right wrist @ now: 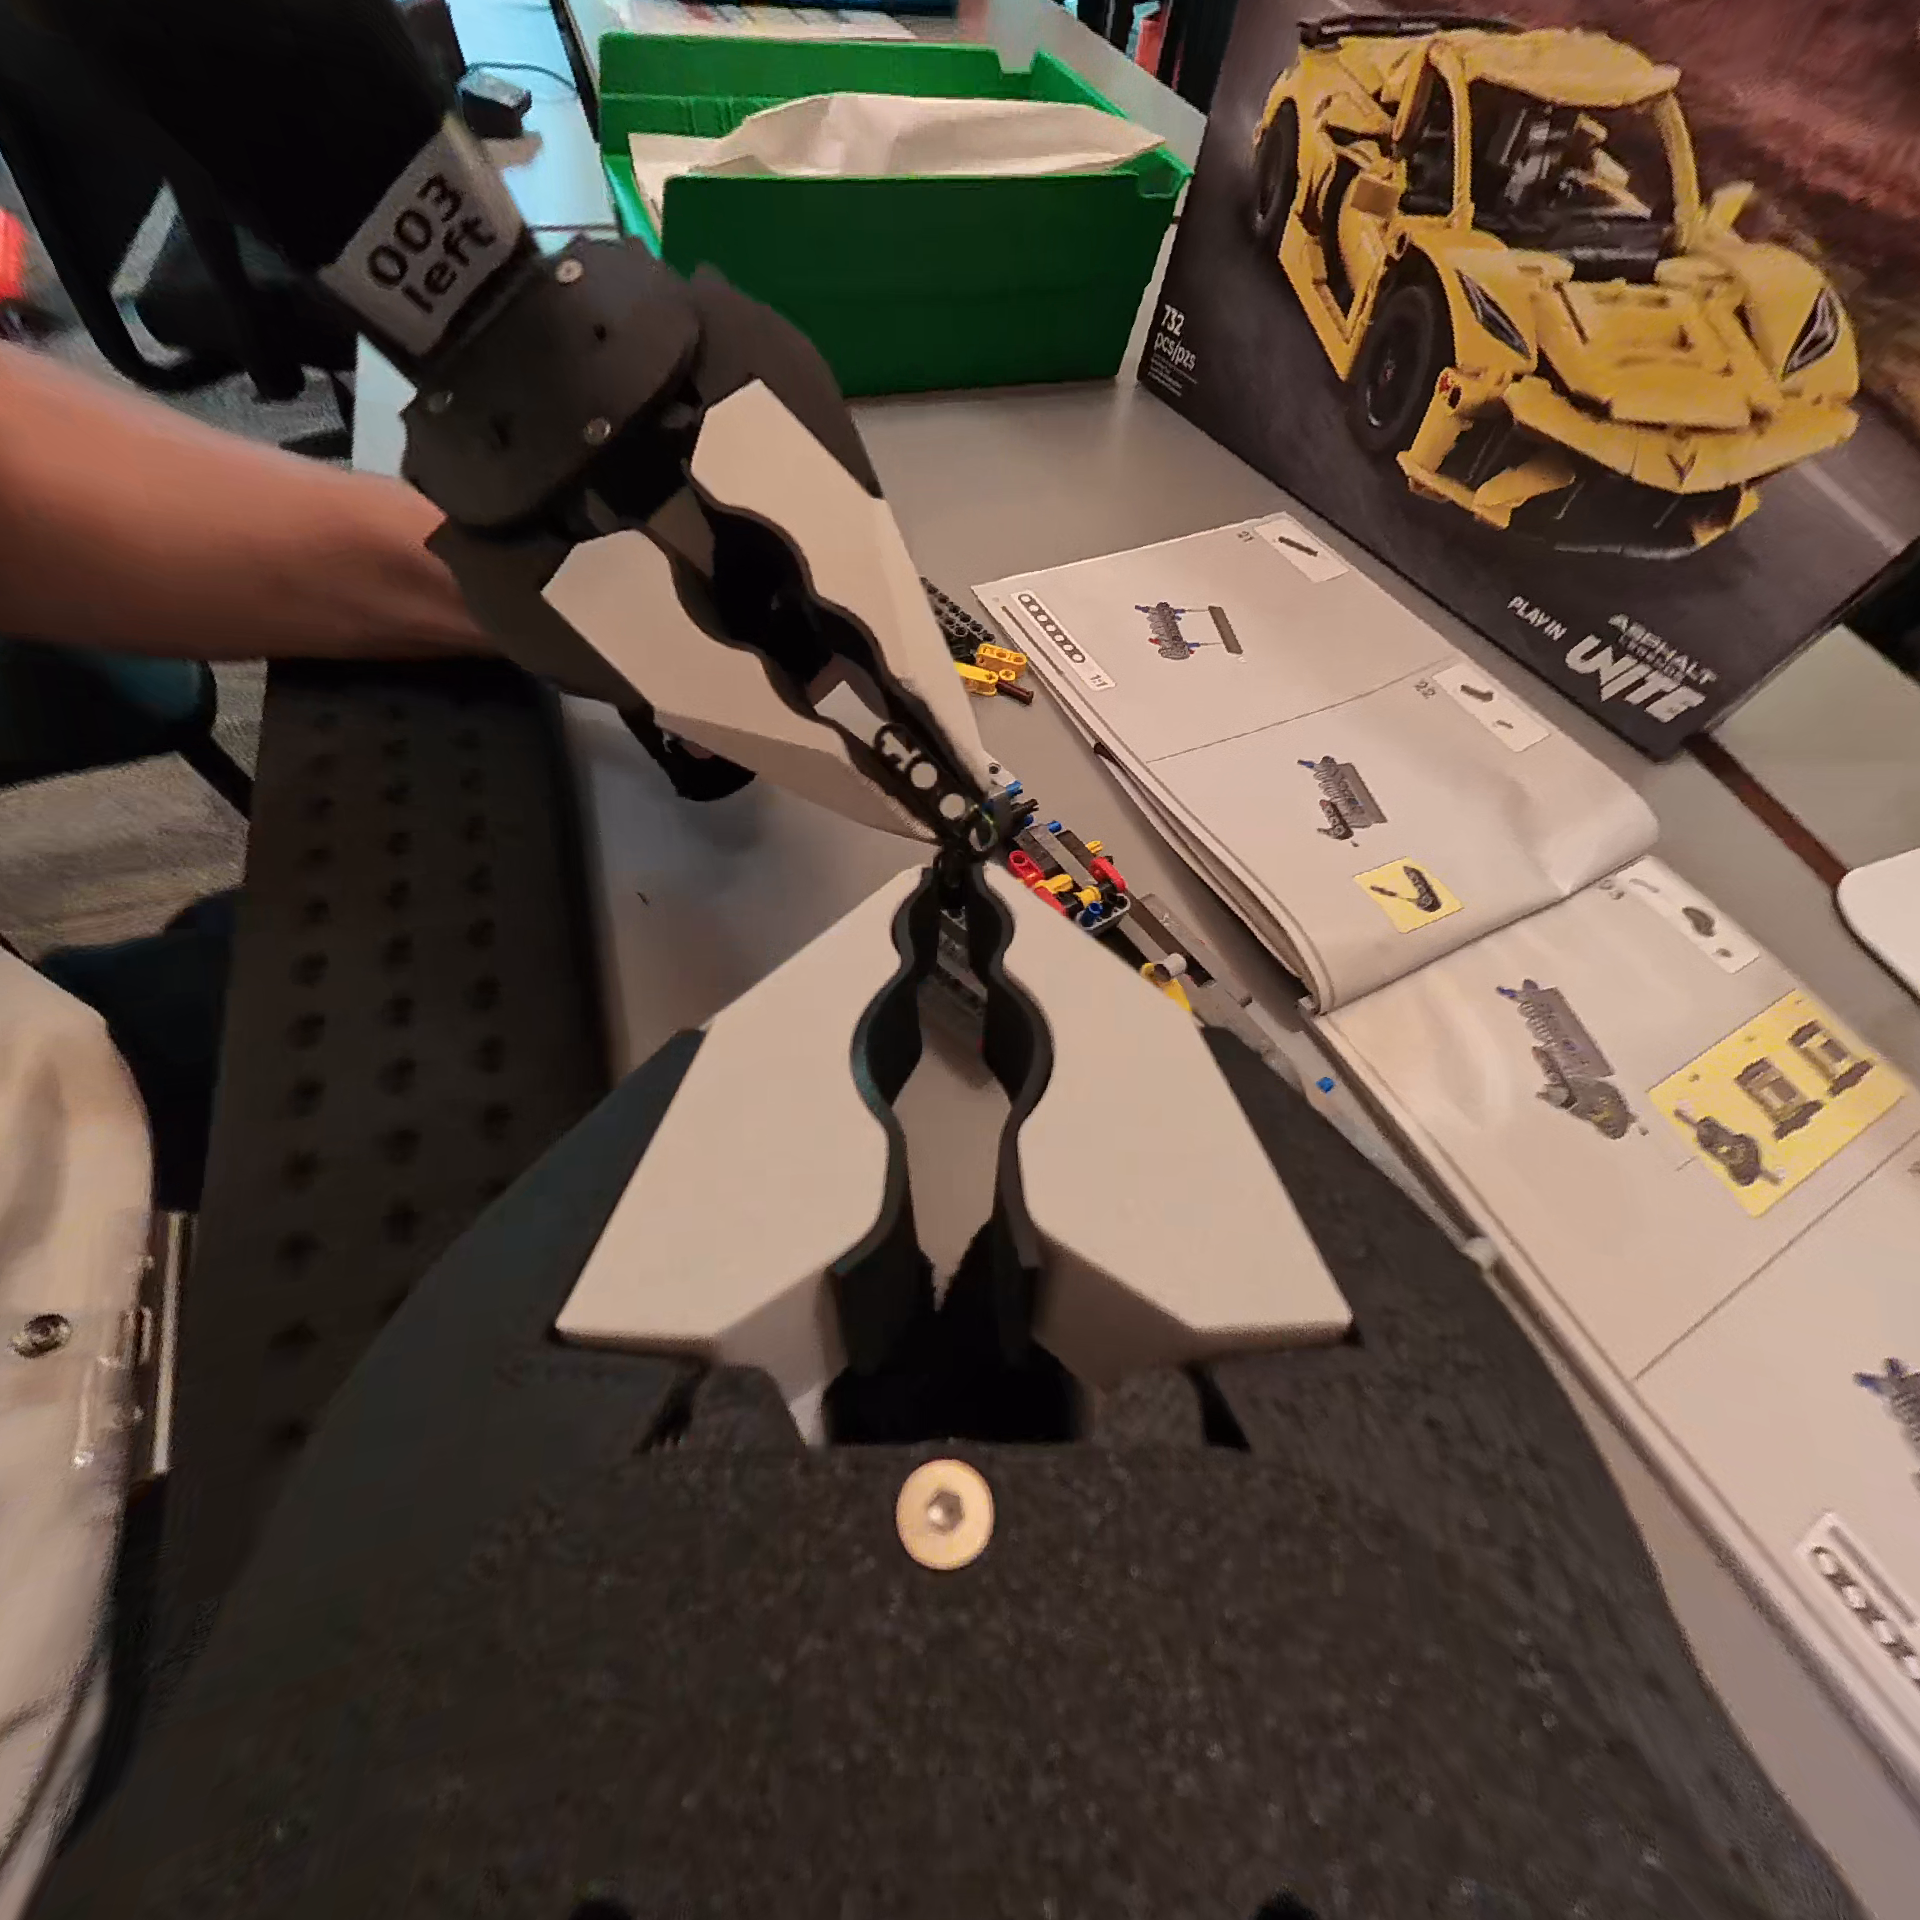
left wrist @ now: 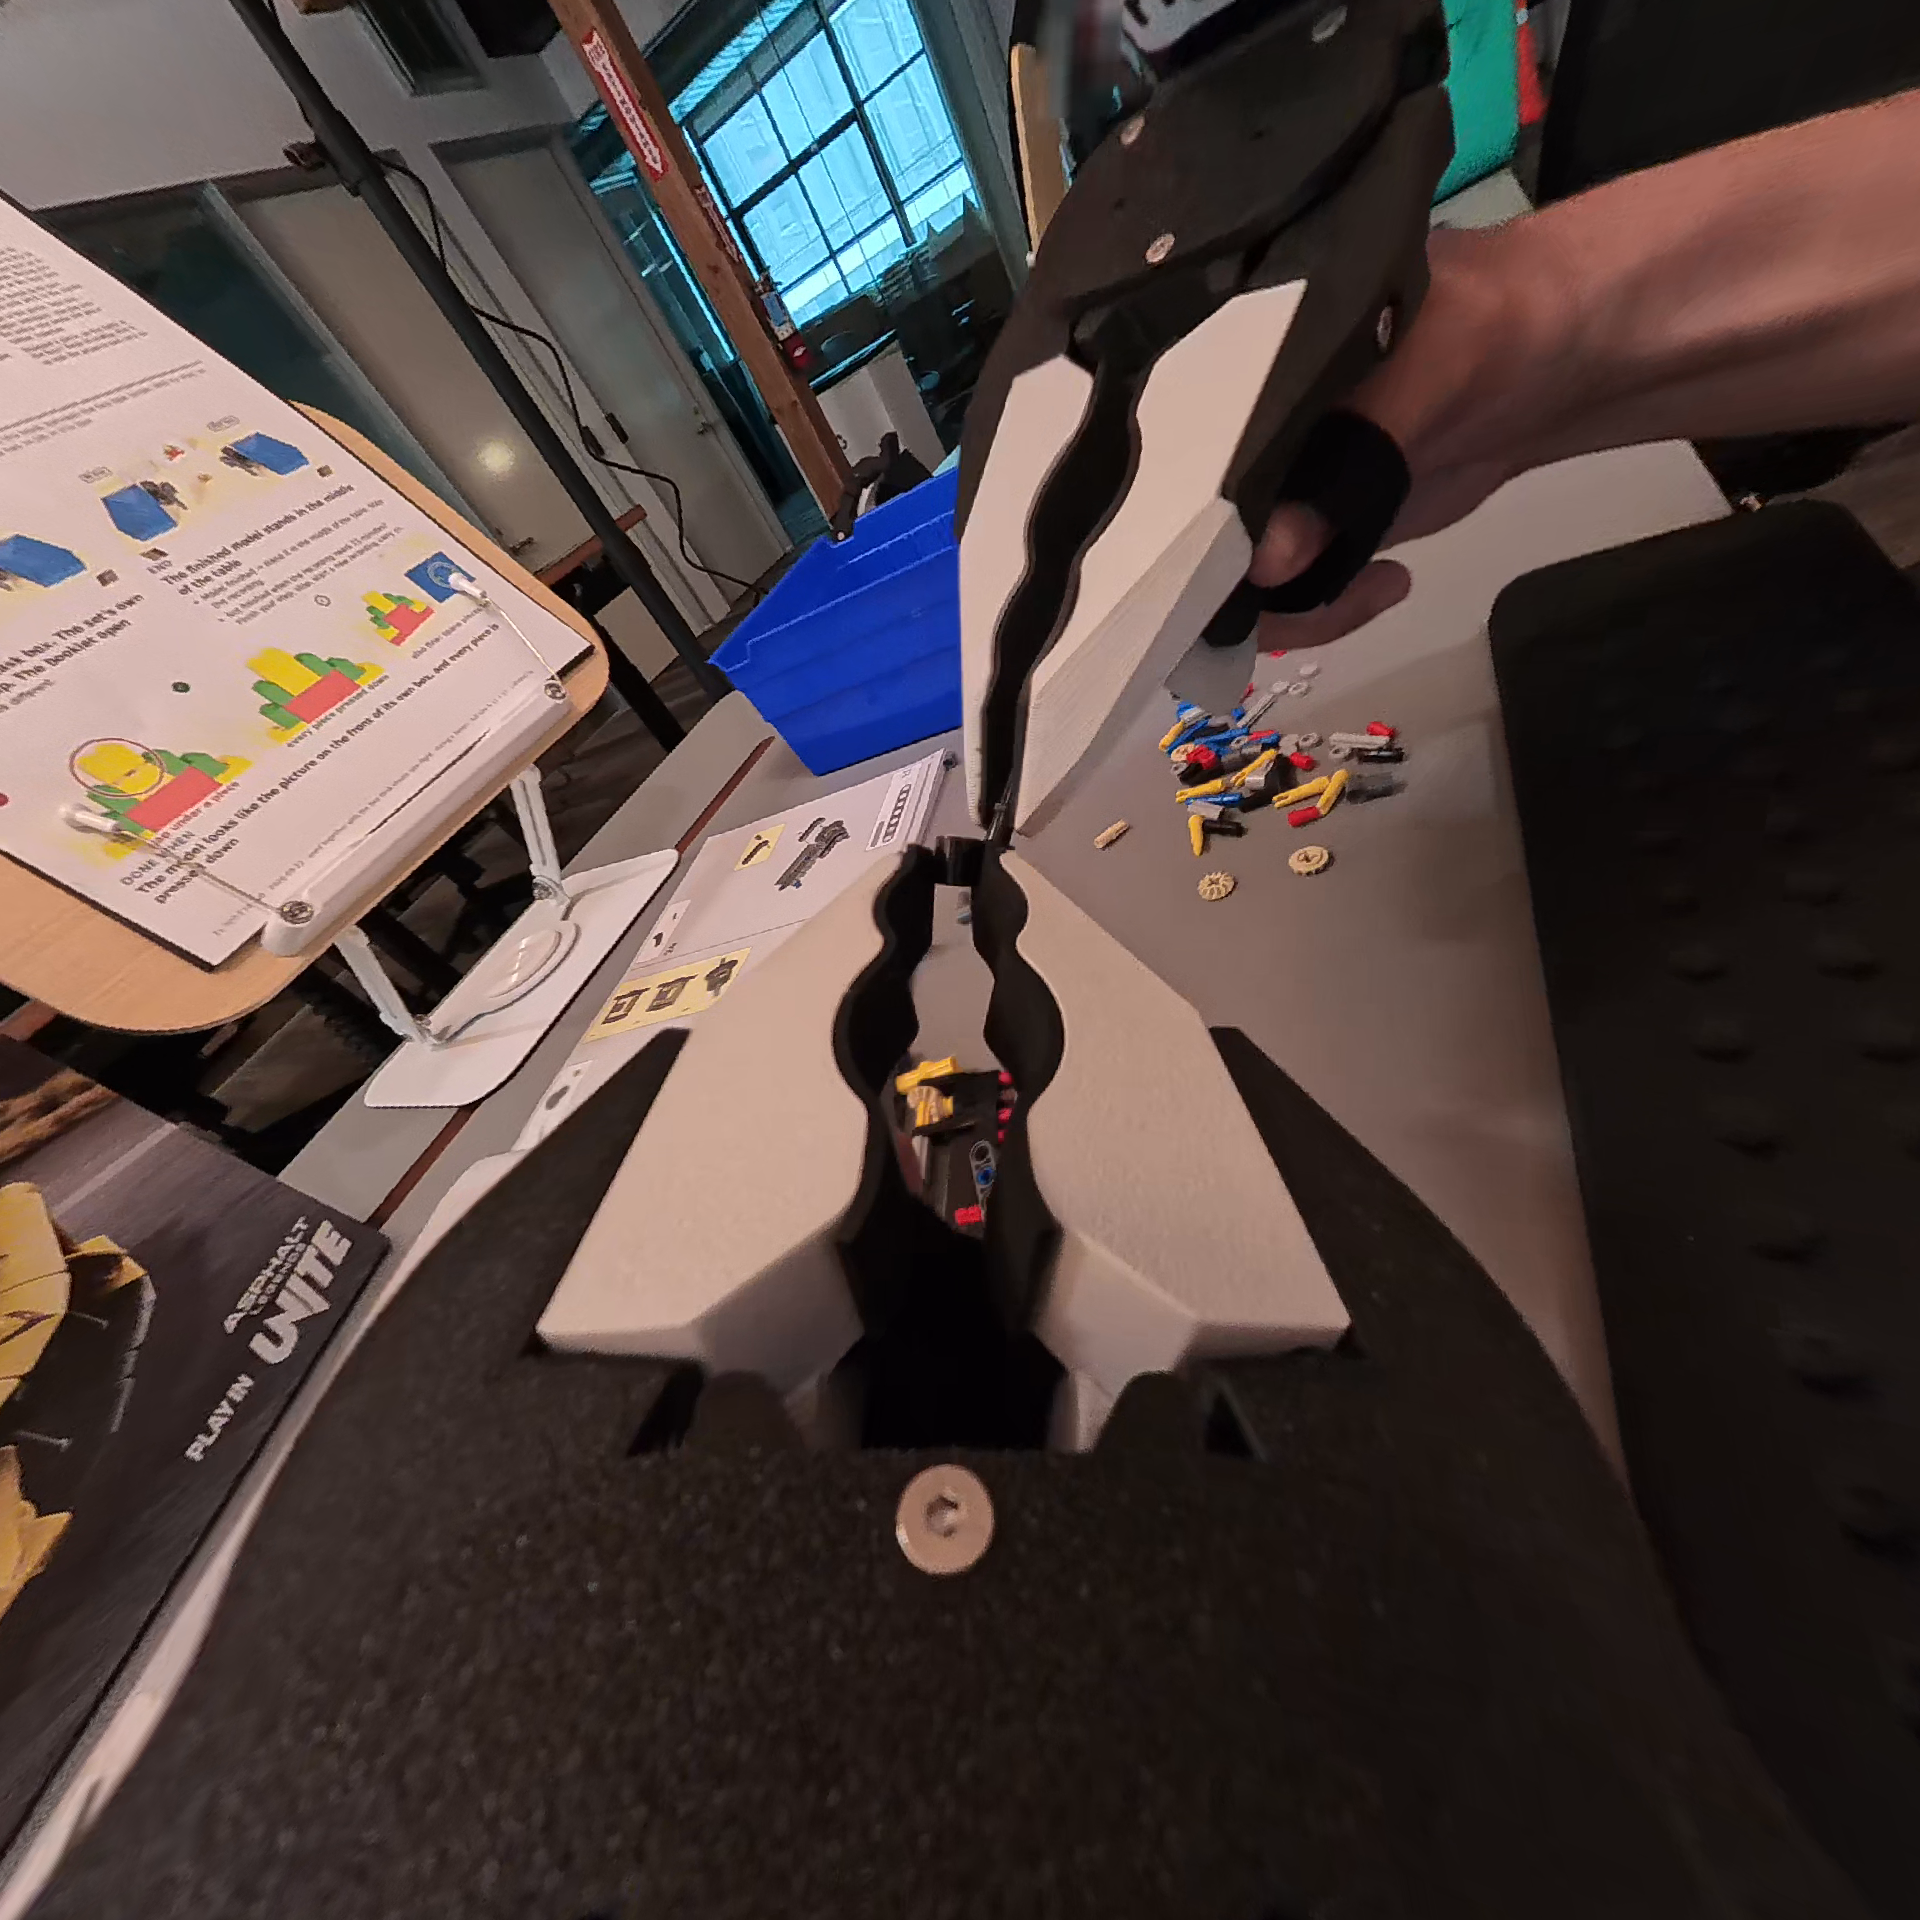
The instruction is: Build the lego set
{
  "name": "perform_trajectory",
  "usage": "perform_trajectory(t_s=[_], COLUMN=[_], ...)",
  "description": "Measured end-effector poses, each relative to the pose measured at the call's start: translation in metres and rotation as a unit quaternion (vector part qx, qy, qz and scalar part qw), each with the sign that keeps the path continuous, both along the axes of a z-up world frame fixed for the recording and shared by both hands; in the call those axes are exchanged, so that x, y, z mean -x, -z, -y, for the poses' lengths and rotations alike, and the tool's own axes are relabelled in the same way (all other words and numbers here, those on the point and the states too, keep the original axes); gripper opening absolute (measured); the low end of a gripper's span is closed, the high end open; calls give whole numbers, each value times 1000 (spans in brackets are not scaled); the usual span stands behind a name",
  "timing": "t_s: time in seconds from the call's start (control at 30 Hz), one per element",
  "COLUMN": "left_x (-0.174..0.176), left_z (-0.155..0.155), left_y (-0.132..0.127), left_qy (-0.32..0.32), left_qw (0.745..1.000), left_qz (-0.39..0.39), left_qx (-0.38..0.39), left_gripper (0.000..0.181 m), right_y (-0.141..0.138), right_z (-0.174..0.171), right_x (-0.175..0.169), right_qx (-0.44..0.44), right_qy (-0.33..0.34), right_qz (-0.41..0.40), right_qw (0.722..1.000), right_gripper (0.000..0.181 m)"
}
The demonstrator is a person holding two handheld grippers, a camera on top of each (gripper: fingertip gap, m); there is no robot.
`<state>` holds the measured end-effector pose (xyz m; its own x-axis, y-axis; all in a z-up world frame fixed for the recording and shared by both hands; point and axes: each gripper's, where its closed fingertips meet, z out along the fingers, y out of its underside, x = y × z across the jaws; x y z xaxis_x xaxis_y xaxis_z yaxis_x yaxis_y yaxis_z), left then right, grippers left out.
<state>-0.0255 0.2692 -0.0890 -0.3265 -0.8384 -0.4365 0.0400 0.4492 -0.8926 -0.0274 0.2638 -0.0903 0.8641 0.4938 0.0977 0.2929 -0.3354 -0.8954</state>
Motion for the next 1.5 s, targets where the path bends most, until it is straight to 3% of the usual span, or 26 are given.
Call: perform_trajectory(t_s=[0.13, 0.37, 0.6, 0.73, 0.9, 1.07, 1.23, 1.5], left_x=[2, 6, 8, 9, 11, 11, 13, 16], left_z=[4, 16, 19, 19, 22, 20, 18, 20], left_y=[4, 7, 7, -6, -10, -18, -32, -30], left_qy=[21, 65, 85, 99, 112, 131, 164, 178], left_qw=[1000, 997, 994, 989, 982, 967, 938, 932], left_qz=[-11, -33, -43, -30, -31, -36, -42, -60], left_qx=[5, 31, 59, 110, 146, 214, 303, 309], left_gripper=[6, 7, 7, 7, 7, 7, 7, 7], right_y=[4, 8, 8, -4, -7, -14, -30, -21], right_z=[4, 15, 17, 17, 19, 17, 13, 7], right_x=[2, 7, 8, 11, 14, 15, 18, 30], right_qx=[2, 10, -16, -11, 10, 3, -31, -30], right_qy=[-25, -84, -102, -95, -104, -94, -79, -74], right_qz=[71, 112, 178, -6, -172, -252, -362, -353], right_qw=[997, 990, 979, 995, 980, 963, 928, 932], right_gripper=[4, 4, 4, 4, 4, 4, 4, 4])
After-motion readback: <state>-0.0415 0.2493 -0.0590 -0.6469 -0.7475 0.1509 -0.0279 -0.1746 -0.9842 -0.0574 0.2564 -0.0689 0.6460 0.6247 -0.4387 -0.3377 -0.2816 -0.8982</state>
